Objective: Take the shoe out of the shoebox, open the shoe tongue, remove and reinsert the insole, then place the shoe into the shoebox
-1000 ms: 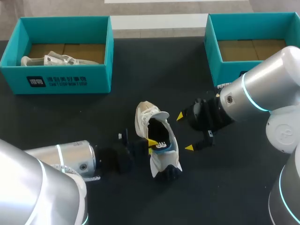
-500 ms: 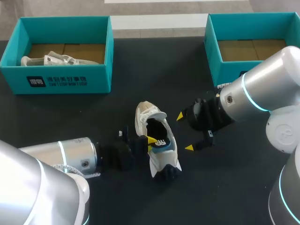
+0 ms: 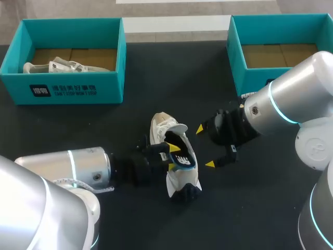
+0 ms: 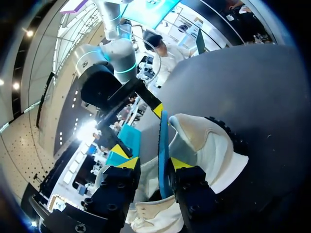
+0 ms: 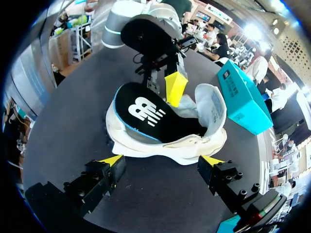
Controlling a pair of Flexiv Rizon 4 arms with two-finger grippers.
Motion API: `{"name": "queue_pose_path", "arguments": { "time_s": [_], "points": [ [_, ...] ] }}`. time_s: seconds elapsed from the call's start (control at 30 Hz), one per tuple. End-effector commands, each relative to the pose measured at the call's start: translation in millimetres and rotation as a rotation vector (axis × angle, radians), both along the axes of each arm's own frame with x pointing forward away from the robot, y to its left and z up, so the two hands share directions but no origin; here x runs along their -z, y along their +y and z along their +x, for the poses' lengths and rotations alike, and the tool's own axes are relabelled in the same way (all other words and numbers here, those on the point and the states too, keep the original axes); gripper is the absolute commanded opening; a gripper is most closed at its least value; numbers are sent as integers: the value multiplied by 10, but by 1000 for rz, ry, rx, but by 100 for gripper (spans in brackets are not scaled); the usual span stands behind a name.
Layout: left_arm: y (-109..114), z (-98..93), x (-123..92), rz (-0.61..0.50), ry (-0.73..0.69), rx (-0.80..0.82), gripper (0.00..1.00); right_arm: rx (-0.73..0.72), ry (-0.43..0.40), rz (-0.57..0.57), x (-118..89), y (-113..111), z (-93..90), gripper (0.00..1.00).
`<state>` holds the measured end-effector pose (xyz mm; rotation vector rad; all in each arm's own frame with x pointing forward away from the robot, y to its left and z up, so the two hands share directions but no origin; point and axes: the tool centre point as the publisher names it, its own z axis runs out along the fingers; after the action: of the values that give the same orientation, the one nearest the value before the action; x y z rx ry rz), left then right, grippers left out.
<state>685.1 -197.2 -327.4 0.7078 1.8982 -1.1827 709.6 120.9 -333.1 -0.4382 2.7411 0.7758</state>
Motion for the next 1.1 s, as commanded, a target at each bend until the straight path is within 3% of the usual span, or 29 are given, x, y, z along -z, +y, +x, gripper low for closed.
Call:
{"name": "queue_pose_path", "arguments": {
  "time_s": [0.03,0.43,0.5,0.57,1.1],
  "points": [
    [71,-97,-50,-8,-8,2,37,0,-2,0,4,-2,-10,100],
    [-89,-230,17,-20,14,61,28,0,-2,0,4,-2,-10,100],
    [-114,-242,22,-21,16,70,10,0,-2,0,4,-2,-10,100],
    [-121,-233,55,-14,22,77,0,0,-2,0,4,-2,-10,100],
    [-12,-9,210,70,-1,85,0,0,-2,0,4,-2,-10,100]
  ]
}}
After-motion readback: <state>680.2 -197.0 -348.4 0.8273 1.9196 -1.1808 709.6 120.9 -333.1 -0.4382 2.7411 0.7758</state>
